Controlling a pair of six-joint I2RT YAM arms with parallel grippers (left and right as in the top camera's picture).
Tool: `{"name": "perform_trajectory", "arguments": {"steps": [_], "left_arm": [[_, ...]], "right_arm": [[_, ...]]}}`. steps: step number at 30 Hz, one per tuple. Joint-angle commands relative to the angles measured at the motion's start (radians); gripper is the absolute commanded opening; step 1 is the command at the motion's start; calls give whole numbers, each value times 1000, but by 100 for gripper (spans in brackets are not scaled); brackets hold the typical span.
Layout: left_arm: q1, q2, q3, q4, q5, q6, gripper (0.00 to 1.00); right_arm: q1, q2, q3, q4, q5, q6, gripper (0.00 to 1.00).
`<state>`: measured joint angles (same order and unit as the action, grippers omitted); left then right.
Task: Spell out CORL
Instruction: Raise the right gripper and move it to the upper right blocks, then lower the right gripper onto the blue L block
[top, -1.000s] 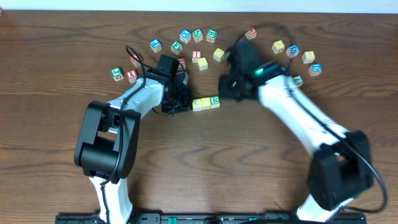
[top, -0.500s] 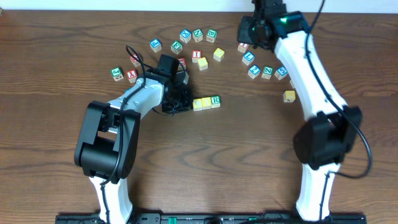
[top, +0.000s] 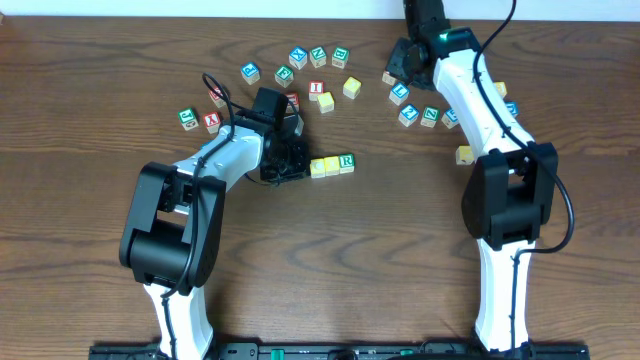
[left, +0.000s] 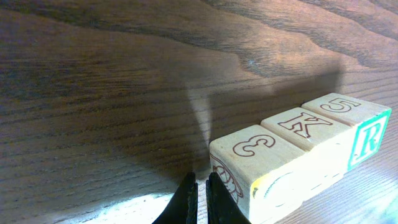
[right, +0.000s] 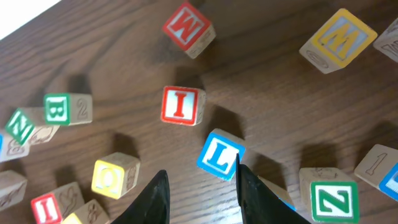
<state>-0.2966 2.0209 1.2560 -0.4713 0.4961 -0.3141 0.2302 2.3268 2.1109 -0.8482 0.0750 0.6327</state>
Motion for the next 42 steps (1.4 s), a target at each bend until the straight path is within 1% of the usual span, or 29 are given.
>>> {"name": "perform_trajectory", "arguments": {"steps": [1,18,22,30,36,42], "left_arm": [[-1,18,-6,-5,12,6,7],[-1,18,-6,-5,13,6,7],[-1,18,-6,-5,12,7,7],[-1,18,-6,-6,12,18,7],[-2,18,-6,-6,12,22,7],[-1,18,-6,-6,12,22,7]], "right_arm": [[-9,64,15,0,28,41,31],[-13,167,15,26,11,69,34],[-13,169,15,27,9,69,30],[-14,164,16,17,-16,35,28],[-14,126,18,19,-25,-23,32],[-15,98,19,50,-39,-99,45]]}}
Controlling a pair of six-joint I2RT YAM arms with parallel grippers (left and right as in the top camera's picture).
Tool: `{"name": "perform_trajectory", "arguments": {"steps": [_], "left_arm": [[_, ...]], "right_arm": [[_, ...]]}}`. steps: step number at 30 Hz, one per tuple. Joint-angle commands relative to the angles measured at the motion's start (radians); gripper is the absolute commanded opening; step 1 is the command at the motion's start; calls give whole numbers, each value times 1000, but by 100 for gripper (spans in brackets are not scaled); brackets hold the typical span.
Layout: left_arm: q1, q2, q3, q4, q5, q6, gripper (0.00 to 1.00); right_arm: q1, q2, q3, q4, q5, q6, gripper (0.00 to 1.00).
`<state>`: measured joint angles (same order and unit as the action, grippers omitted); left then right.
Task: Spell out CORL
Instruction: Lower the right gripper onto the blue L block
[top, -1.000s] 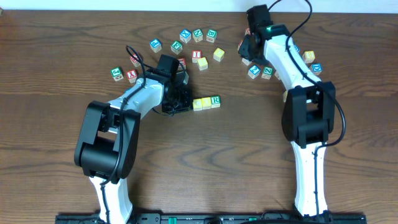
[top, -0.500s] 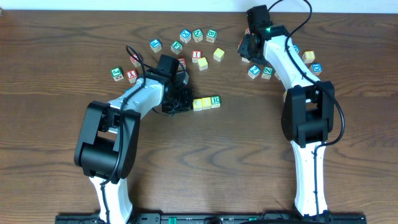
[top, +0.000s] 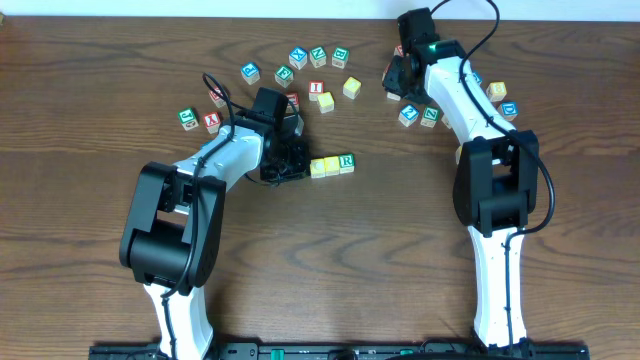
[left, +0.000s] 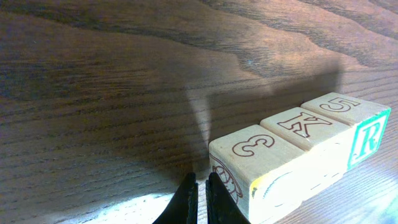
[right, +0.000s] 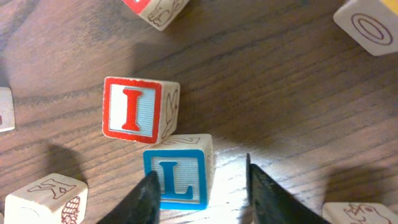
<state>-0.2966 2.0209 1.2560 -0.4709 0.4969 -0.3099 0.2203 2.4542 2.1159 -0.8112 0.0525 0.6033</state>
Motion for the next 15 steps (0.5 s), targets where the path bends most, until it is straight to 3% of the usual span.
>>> {"name": "perform_trajectory", "arguments": {"steps": [1,15], "left_arm": [[-1,18,-6,-6,11,18,7],[-2,18,-6,-6,11,18,7]], "right_arm": [[-5,-29,14,15,-21,-82,46],[0,-26,6,38,-9,-53,47]]}}
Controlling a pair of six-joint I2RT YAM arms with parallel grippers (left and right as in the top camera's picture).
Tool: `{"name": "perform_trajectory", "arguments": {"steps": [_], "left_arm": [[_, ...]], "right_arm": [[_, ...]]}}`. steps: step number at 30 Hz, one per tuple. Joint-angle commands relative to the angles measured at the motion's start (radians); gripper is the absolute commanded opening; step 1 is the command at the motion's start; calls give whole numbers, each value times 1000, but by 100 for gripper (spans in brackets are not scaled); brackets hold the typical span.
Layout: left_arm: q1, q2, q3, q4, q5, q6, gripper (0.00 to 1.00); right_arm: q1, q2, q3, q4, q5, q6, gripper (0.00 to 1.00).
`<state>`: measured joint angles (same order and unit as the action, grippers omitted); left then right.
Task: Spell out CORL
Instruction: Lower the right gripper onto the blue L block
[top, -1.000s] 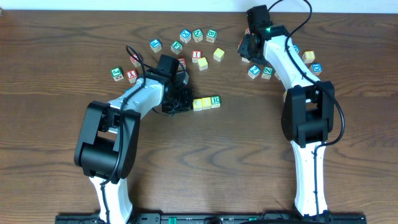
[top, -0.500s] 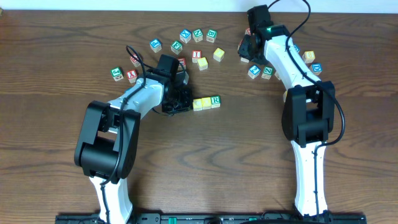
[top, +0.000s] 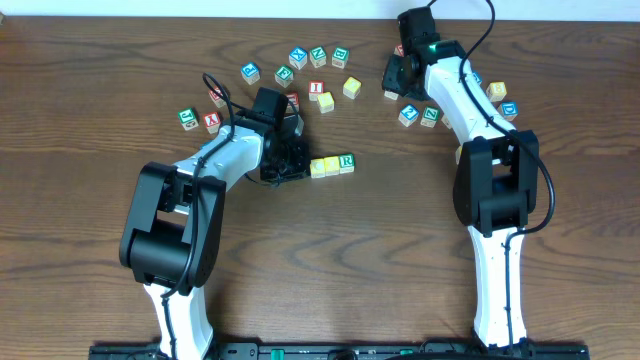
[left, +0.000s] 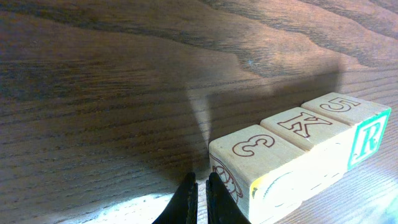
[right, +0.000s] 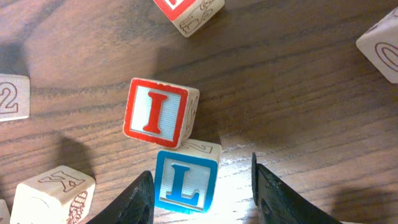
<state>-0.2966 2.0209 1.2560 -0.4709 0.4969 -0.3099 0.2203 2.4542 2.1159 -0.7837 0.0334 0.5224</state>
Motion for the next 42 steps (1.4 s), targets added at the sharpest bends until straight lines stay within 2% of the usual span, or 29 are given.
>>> {"name": "perform_trajectory", "arguments": {"steps": [1,10,23,36,42], "left_arm": [[-2,18,-6,-6,11,18,7],[-2,18,-6,-10,11,18,7],[-1,18,-6,-10,11,18,7],[-1,18,-6,-10,11,18,8],[-1,18,-6,-10,11,18,7]], "right_arm": [[2,-23,2,16,16,39,47],[10,8,-5,52,20,49,50],[15,43,-5,29,18,49,45],[17,45,-35,39,46,49,38],[17,44,-35,44,46,40,29]]}}
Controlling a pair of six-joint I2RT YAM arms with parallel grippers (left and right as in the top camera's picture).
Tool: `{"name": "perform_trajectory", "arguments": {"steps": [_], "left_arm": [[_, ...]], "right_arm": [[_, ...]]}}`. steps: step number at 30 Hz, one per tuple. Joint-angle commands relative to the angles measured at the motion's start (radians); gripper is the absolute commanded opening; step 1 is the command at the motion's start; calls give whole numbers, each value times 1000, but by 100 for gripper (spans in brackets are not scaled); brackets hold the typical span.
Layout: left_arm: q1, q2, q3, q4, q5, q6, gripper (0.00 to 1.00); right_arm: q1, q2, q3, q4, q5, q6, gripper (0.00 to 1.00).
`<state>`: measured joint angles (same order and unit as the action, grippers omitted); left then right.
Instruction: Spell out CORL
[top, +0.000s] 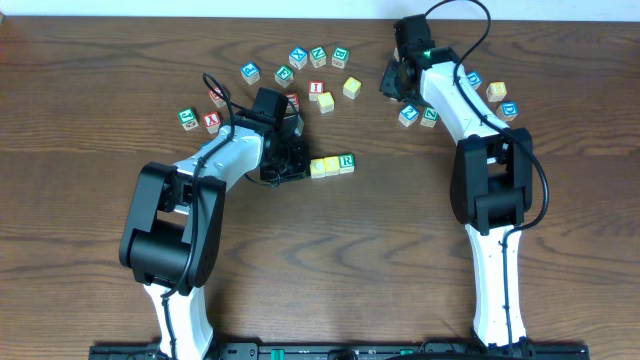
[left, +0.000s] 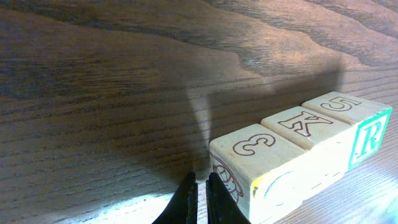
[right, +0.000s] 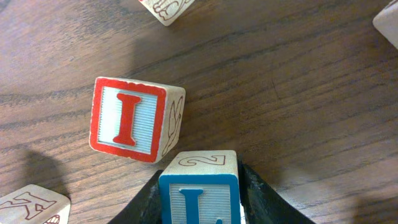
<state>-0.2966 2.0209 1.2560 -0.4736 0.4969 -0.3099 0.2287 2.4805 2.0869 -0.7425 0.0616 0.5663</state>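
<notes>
The blue L block (right: 199, 193), with a 2 on its upper side, sits on the table between the fingers of my right gripper (right: 200, 186). Both fingers press its sides, so the gripper is shut on it. In the overhead view the right gripper (top: 398, 85) is at the back right cluster. A row of three blocks (top: 332, 163) lies mid-table, showing 3, K and 5 on top and ending in a green R (left: 369, 139). My left gripper (left: 199, 198) rests shut and empty just left of the block marked 3 (left: 261, 165).
A red I block (right: 134, 118) stands just up-left of the L, nearly touching it. Loose letter blocks lie scattered at the back middle (top: 300, 62), at the left (top: 198, 120) and at the far right (top: 490, 92).
My right gripper was open with gaps on both sides of the L block; now its fingers are tight against the block. The left gripper and the row are unchanged.
My right gripper was first open well above the back right cluster, the L block below it. Then it was low and open around the L beside the I block, and now it is shut on the L. The left gripper stayed shut beside the row throughout.
</notes>
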Motion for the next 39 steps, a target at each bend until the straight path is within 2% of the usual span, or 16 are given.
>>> {"name": "perform_trajectory", "arguments": {"steps": [1,7,15,21,25,26,27,29,30,35,39], "left_arm": [[-1,18,-6,-7,11,18,8],[-1,18,-6,-7,11,21,7],[-1,18,-6,-7,11,21,7],[-1,18,-6,-7,11,21,7],[-2,18,-6,-7,11,20,7],[-2,18,-6,-7,12,20,7],[-1,18,-6,-7,12,21,7],[-2,18,-6,-7,11,20,7],[-1,18,-6,-7,12,21,7],[-2,18,-6,-7,12,20,7],[-1,18,-6,-7,11,21,8]], "right_arm": [[8,16,-6,2,18,-4,29],[8,-6,-4,-9,7,-30,30],[9,-128,-3,-62,-50,-88,30],[18,-214,-3,-168,-80,-142,30],[27,-209,-6,-220,-63,-164,36],[27,-207,-6,-223,-55,-164,39],[27,-199,-6,-222,-41,-151,46],[26,-187,-6,-213,-29,-111,84],[26,-179,-6,-203,-25,-92,97],[26,-138,-6,-125,-4,-62,99],[27,-105,-6,-76,29,-63,96]]}}
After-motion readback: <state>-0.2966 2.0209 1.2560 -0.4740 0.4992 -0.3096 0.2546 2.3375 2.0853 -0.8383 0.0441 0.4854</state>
